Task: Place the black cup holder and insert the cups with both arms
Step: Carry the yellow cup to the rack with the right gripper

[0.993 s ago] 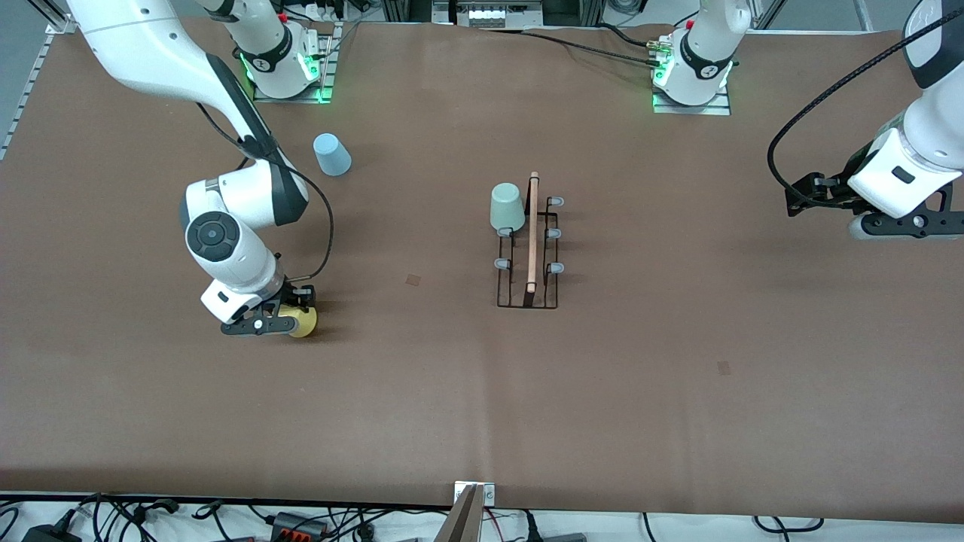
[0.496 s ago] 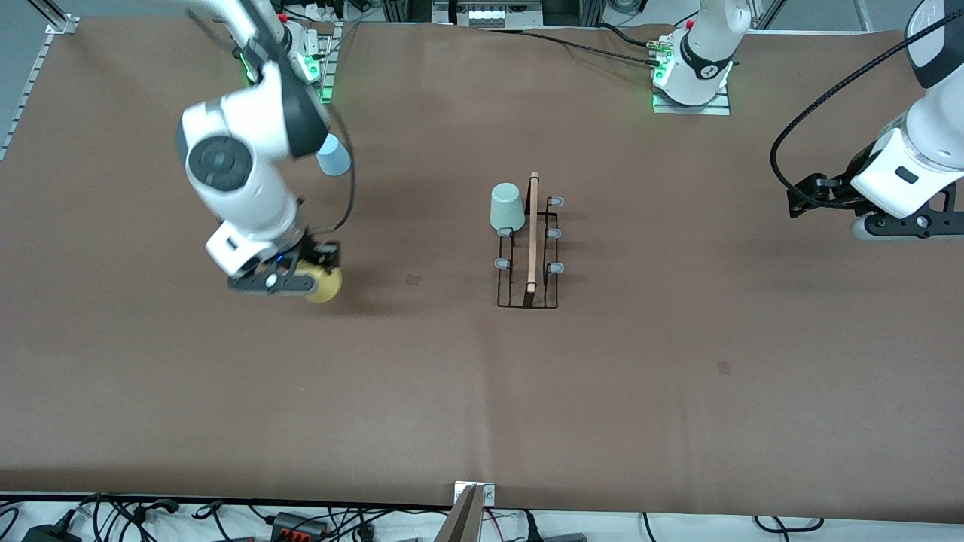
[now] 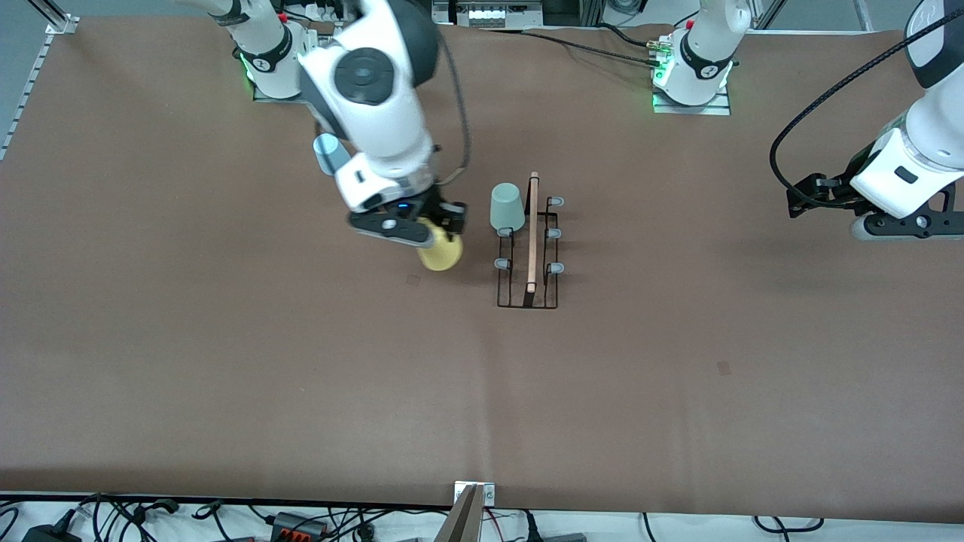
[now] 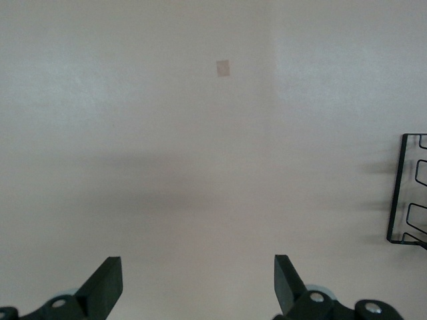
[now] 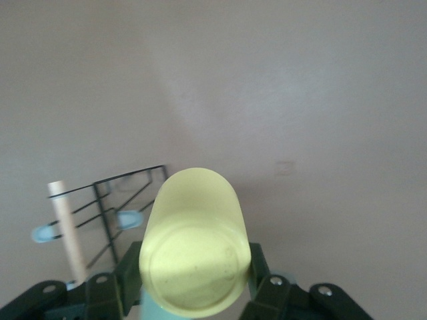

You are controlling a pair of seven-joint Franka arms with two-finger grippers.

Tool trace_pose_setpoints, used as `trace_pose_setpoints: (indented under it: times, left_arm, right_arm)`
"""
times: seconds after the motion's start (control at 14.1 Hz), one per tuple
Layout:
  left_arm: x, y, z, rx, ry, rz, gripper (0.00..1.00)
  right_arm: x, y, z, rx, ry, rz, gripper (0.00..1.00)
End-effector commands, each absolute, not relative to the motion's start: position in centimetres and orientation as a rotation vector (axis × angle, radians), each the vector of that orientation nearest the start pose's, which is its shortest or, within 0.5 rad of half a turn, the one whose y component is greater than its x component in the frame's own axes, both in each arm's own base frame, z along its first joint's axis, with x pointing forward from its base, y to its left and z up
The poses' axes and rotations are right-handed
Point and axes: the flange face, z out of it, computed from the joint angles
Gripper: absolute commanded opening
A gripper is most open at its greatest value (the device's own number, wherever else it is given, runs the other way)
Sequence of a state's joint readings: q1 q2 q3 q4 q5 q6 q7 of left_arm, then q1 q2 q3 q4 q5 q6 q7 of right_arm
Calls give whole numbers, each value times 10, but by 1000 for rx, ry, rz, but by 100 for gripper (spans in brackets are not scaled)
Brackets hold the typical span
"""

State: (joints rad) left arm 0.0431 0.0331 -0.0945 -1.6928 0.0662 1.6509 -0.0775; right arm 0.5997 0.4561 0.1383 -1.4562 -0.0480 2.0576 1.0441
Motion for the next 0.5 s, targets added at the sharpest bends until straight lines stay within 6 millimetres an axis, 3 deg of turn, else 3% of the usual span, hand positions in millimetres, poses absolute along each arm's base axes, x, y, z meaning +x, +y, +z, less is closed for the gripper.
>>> trace_pose_setpoints:
  times: [0.0,0.14,0.43]
  left_arm:
    - [564,-25,561,-3091,-26,130,100]
    - [564,-25,561,-3091,-24,131,100]
    - [565,-21,556,-3091,-31,143,100]
  right_arm:
    - [542,507,424,-2913,497,-142,18]
    - [536,524,412,-2891,475,-161,18]
    - [530,533,389,-2917,456,-136,20]
